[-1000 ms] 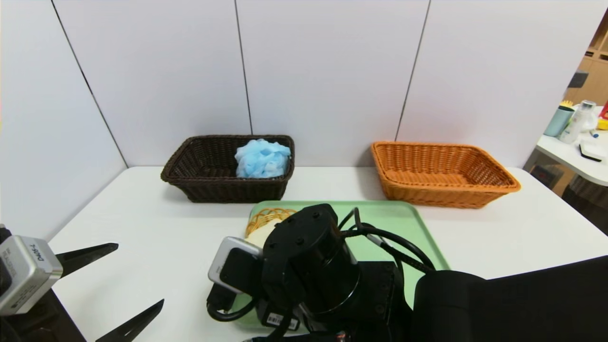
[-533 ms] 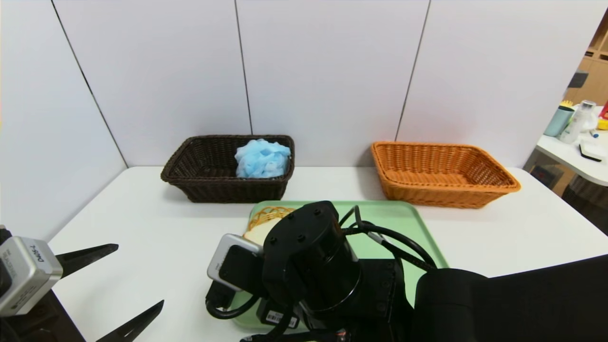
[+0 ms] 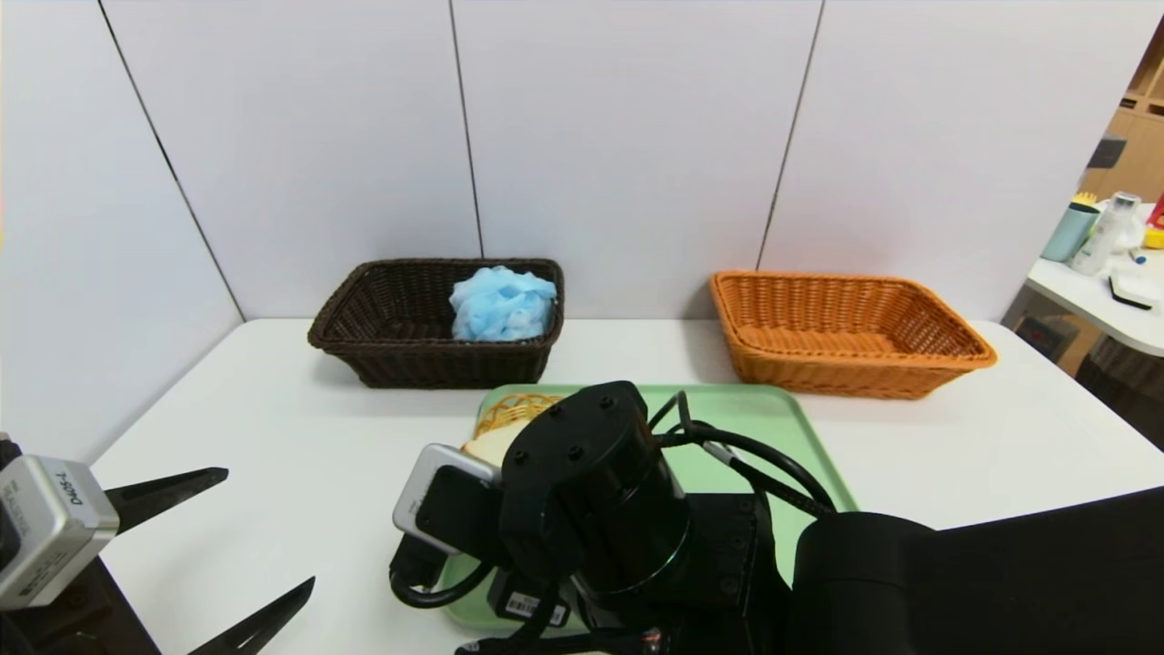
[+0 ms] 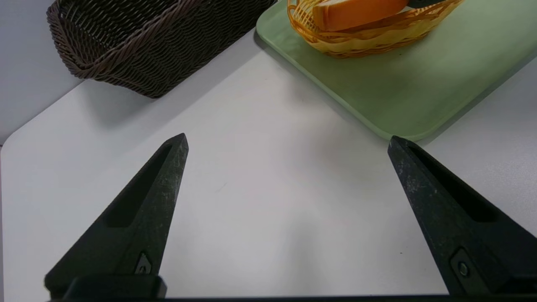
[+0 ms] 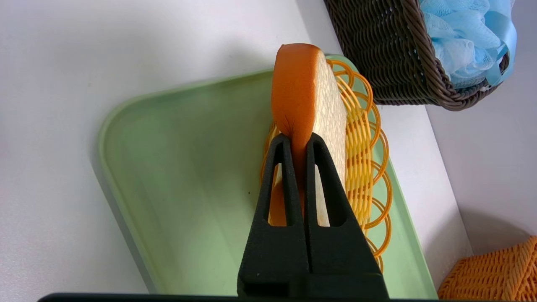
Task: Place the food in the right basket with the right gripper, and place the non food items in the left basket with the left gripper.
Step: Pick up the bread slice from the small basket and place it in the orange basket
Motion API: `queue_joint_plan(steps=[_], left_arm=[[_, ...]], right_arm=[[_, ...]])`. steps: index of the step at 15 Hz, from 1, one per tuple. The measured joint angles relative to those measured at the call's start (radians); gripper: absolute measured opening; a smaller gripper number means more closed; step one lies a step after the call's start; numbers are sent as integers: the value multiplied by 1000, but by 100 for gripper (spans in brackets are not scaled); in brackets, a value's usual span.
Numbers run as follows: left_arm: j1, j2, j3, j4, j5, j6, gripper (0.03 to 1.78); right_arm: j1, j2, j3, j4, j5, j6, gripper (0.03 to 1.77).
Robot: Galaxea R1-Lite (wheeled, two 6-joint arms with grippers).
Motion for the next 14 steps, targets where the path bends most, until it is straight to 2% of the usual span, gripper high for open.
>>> queue_joint_plan(steps=[14], left_arm=[[-9,9,2,1,0,-3,169]], right_arm=[[-9,-57,-61,9,-16,-13,6]])
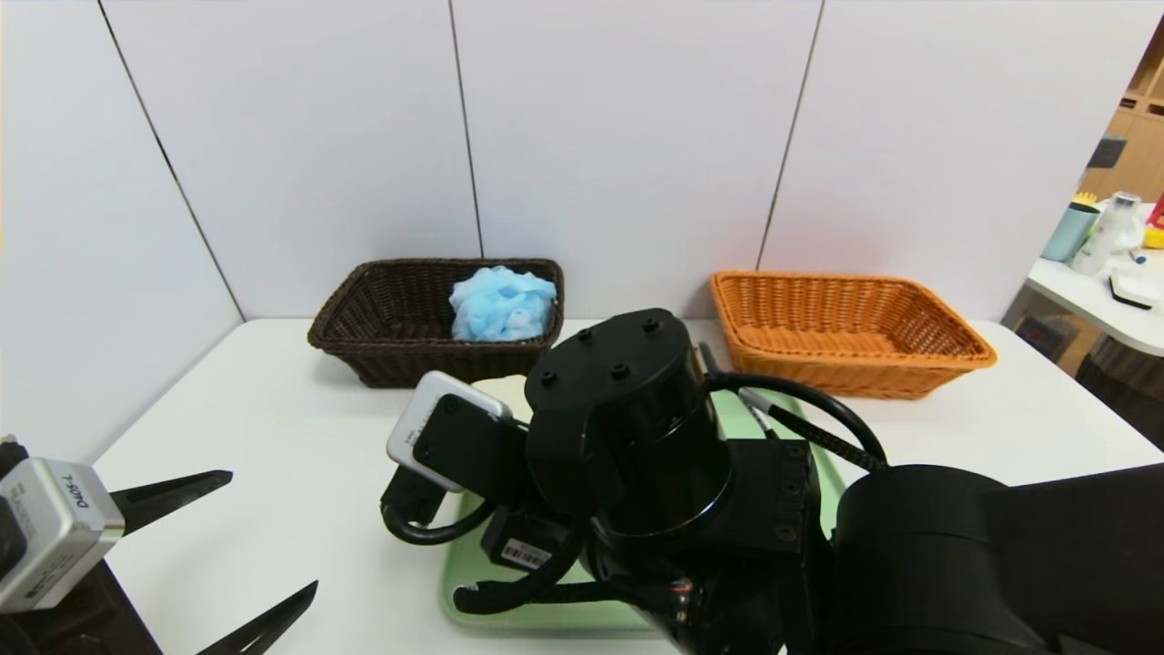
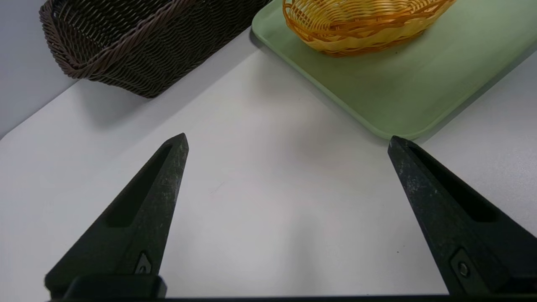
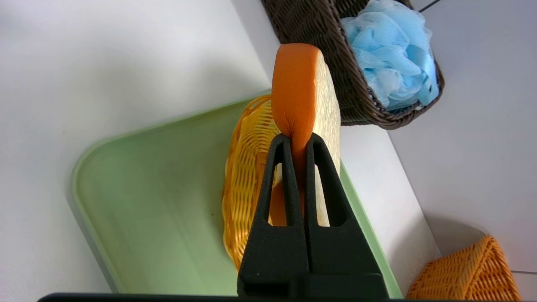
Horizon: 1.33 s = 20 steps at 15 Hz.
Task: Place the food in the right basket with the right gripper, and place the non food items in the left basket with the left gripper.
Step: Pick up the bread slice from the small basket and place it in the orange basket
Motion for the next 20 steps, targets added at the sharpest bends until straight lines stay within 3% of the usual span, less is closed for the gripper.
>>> queue_joint_plan(steps=[13,20], left_arm=[[0,21,1,-2,-9,0,169],[0,31,8,-2,-10,-6,169]], right_arm=[[-111,-78,-129,3,-4,-13,6],[-236,-106,-207,3,-3,-15,6]])
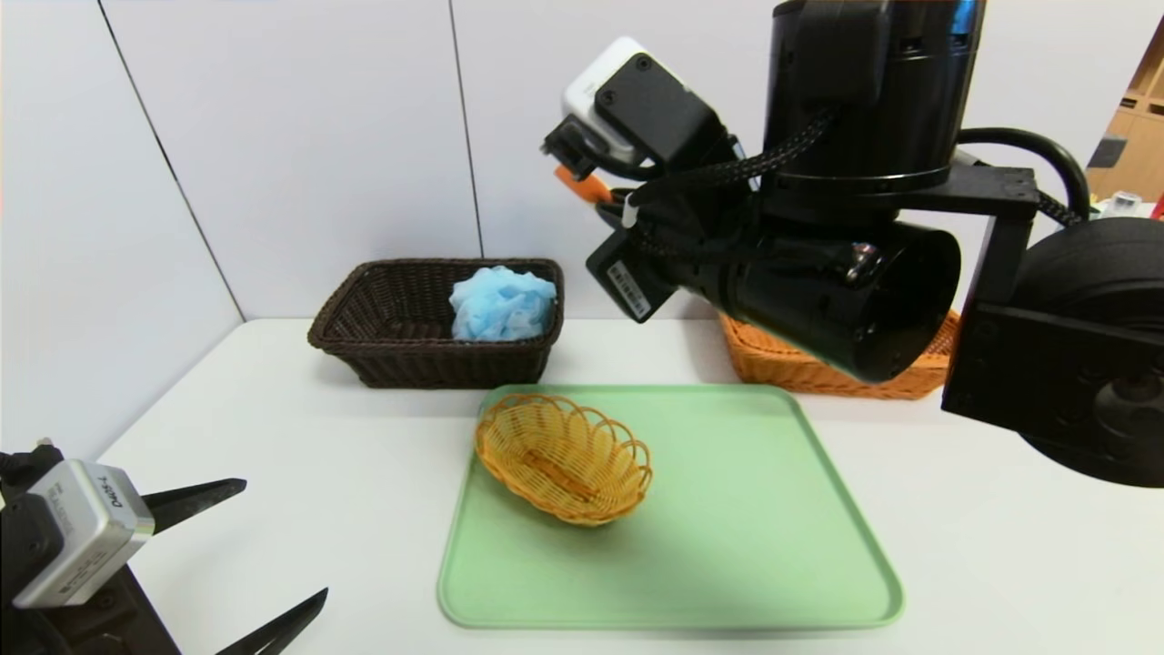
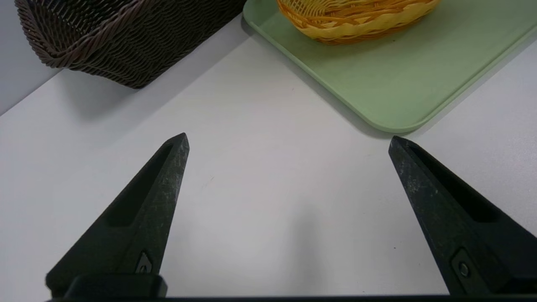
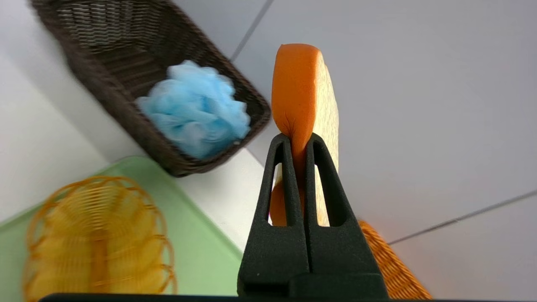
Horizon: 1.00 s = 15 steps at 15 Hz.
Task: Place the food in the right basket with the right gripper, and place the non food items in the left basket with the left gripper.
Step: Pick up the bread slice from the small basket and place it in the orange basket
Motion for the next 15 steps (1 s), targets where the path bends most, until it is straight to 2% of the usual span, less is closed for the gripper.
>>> queue_joint_plan(steps=[5,15], left_arm=[[0,7,0,-1,0,-1,169],[0,15,9,-1,2,-4,169]], right_arm=[[-179,-24,-47,-1,1,1,6],[-443,-35,-55,-74,3,22,6]])
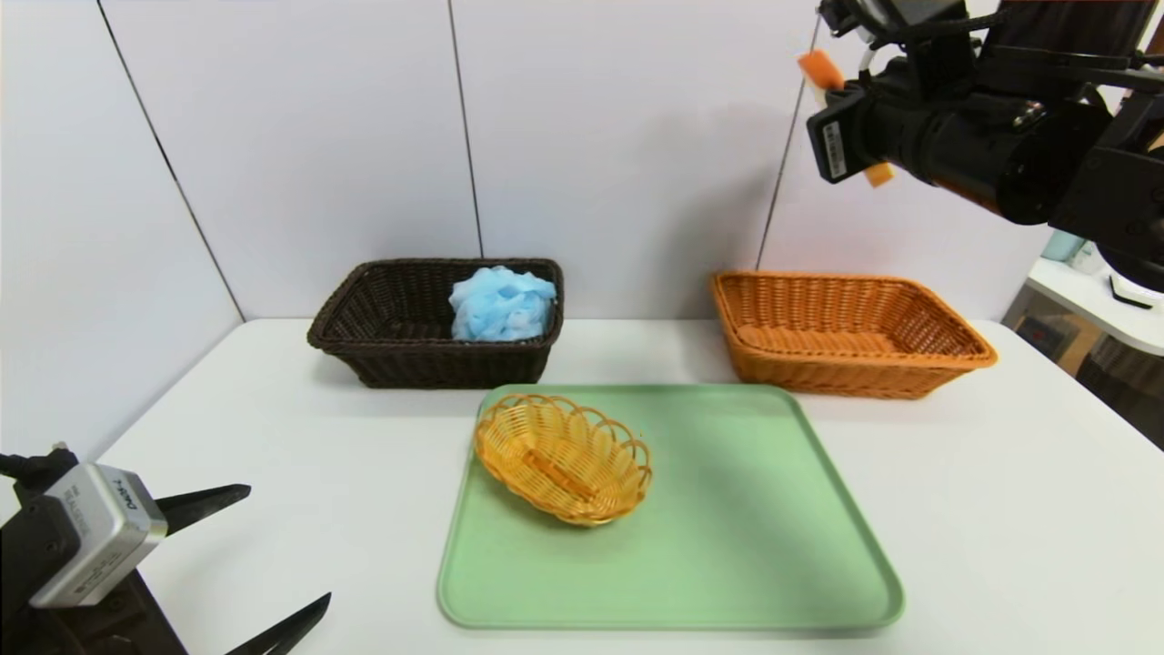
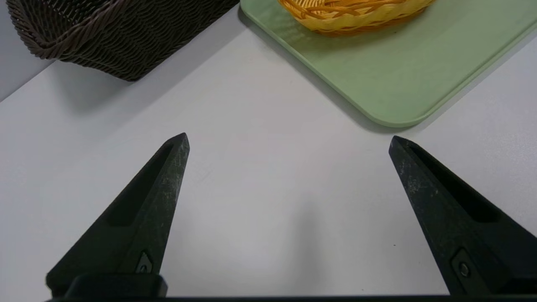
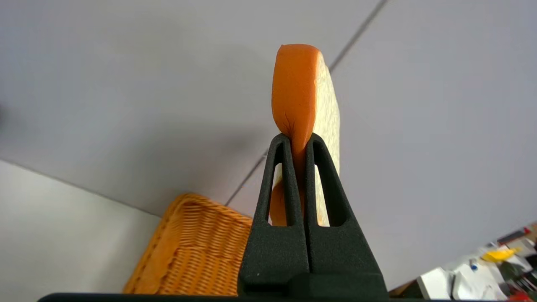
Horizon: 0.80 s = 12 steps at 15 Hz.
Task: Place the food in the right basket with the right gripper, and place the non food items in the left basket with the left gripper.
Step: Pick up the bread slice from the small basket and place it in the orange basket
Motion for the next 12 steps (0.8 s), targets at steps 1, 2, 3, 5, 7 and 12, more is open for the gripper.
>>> queue_joint_plan(steps=[1,2,3,5,7,12], left_arm=[[0,0,2,0,0,0,169],[0,1,4,0,0,0,169],[0,1,4,0,0,0,169],[0,1,6,0,0,0,169],[0,1,10,0,0,0,169],[0,1,13,0,0,4,169]], right_arm=[[-24,3,0,-8,1,7,6],[-45,7,0,-11,2,19,6],[-64,10,0,-12,1,26,6],[-91,13,-1,-21,0,50,6],[-108,15,3,-42,-3,58,6],[-131,19,24,-55,-6,101,6]])
